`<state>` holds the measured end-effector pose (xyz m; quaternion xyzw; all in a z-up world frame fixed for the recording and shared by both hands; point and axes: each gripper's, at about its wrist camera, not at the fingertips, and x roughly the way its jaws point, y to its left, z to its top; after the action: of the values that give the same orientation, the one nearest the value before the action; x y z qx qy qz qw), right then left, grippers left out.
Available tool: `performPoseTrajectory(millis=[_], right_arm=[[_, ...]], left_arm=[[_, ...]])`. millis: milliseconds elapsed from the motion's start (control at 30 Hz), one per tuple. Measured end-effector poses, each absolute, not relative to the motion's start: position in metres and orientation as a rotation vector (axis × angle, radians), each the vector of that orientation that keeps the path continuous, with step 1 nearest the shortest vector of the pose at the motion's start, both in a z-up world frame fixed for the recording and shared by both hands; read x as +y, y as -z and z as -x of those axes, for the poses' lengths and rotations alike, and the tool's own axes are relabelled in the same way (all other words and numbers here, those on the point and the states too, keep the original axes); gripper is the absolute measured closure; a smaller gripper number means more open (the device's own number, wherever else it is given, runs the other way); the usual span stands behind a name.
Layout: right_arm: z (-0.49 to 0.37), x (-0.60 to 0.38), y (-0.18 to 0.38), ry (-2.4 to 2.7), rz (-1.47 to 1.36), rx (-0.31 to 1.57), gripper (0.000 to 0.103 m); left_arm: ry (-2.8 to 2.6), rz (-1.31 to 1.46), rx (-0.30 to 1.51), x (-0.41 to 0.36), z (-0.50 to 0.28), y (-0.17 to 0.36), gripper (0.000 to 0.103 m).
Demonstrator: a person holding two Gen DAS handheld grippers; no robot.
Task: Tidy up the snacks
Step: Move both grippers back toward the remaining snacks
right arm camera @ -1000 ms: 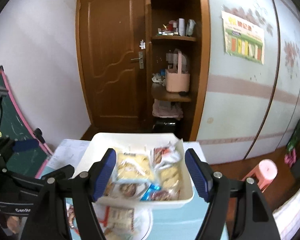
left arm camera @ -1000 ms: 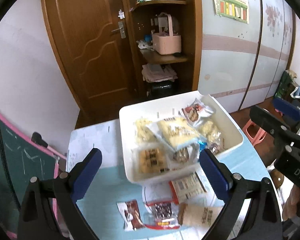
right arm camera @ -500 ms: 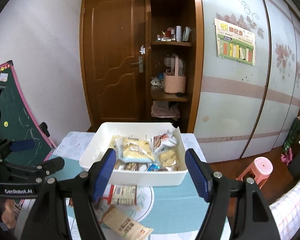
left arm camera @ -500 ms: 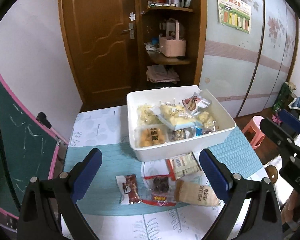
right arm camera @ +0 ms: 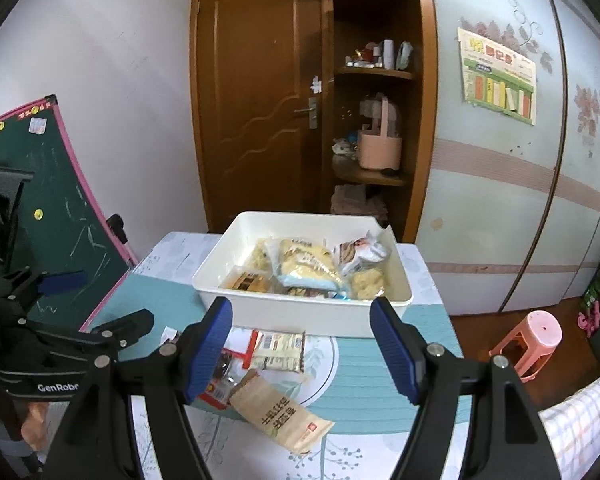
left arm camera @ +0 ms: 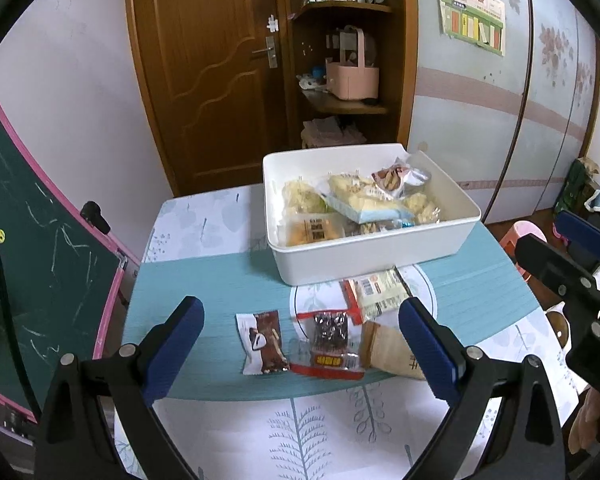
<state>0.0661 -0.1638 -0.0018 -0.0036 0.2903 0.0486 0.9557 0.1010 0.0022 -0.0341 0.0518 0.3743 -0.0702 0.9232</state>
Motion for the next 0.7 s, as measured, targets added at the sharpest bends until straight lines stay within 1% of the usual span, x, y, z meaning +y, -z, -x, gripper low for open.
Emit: performPoseTrajectory(millis=[467,700], right_arm=[[-0.077,-0.161,0.071,-0.190,0.040,0.764,0.031],[-0.089,-0.169,0.111,-0.315,0.065,0.878,0.031]], left_arm=[[0.163,-0.137,0.844,0.004,-0.104,0.080,0.005],[0.183,-0.142,0.898,0.019,-0.116,0.100,0.005]])
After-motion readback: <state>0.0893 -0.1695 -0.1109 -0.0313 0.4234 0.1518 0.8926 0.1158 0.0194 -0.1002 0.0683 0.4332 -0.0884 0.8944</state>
